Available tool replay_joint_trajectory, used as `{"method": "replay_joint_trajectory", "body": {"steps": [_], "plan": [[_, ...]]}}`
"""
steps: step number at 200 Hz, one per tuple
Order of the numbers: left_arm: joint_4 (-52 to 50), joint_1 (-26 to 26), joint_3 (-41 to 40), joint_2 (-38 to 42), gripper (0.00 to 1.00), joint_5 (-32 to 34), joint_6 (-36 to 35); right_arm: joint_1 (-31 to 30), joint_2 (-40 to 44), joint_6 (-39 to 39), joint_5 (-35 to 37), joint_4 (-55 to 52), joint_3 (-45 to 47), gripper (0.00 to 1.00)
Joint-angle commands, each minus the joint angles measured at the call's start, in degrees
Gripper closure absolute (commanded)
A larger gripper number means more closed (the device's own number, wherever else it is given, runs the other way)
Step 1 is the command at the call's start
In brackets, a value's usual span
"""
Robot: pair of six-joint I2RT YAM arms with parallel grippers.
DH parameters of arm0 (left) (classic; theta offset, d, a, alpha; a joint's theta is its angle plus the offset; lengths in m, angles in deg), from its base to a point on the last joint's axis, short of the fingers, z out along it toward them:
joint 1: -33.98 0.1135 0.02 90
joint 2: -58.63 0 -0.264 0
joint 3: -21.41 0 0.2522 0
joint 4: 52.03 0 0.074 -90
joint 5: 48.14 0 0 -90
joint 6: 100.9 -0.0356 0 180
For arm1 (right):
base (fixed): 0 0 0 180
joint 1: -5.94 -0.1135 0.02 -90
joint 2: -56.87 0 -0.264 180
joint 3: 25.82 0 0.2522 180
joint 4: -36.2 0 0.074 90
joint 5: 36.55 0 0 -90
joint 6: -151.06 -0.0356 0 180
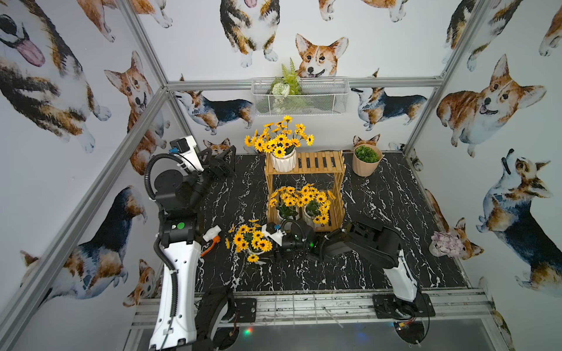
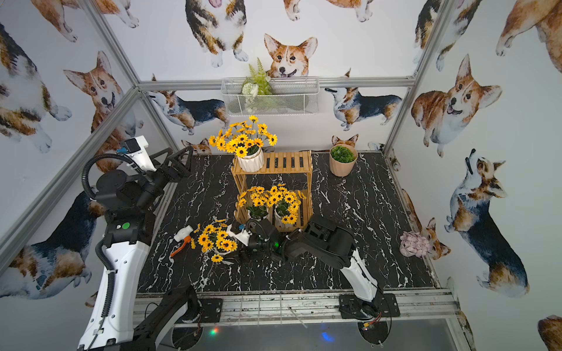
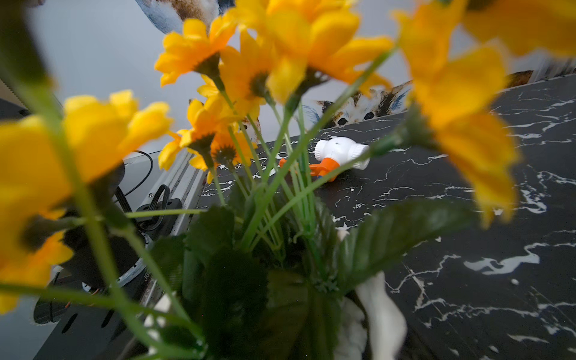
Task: Take the sunflower pots off the shelves
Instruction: Place the sunflower pot at the center of the board.
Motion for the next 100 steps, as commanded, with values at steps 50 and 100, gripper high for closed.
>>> {"method": "replay_joint_trajectory", "body": {"steps": [50, 100], "plan": [[0.9, -0.1, 0.0, -0.1, 0.0, 0.1, -0.8, 0.0, -1.9, -0.3, -2.2, 5.3, -1.9, 1.0], [0.9, -0.1, -0.1, -0.2, 0.0, 0.1, -0.8, -0.1, -1.5, 1.4, -2.6, 3.1, -0.7, 0.99]]}}
